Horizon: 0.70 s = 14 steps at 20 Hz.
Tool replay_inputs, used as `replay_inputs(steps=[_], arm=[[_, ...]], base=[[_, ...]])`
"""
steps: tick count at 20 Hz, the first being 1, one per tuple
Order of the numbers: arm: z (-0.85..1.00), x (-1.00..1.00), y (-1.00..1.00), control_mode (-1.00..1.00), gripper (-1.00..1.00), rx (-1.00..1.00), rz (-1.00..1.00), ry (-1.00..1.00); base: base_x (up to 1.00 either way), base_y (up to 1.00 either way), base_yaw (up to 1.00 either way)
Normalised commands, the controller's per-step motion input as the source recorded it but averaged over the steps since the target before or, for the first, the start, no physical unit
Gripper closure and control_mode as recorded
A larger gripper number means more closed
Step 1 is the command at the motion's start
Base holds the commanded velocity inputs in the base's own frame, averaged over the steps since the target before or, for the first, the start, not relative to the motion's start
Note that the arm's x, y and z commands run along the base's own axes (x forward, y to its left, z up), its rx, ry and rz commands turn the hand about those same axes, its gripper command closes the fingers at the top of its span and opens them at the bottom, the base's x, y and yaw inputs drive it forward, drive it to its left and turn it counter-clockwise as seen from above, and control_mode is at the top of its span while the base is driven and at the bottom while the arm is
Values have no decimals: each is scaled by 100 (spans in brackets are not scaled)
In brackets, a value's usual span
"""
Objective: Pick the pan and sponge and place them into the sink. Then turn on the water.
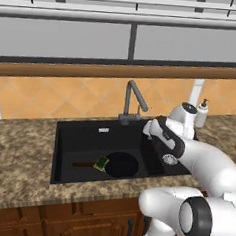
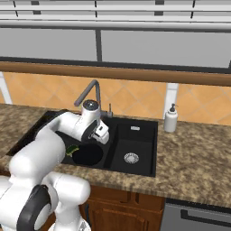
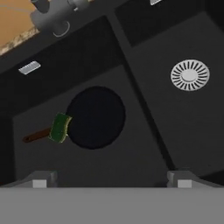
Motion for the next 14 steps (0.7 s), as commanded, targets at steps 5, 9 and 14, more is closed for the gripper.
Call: replay_inputs(steps=[5, 9, 14], arm=[[-4, 61, -24, -100, -100, 19, 1, -3], [0, 50, -23, -100, -100, 21, 2, -2], [0, 33, -28, -100, -100, 11, 0, 0]], base=[[0, 0, 0], [0, 0, 0], [0, 0, 0]])
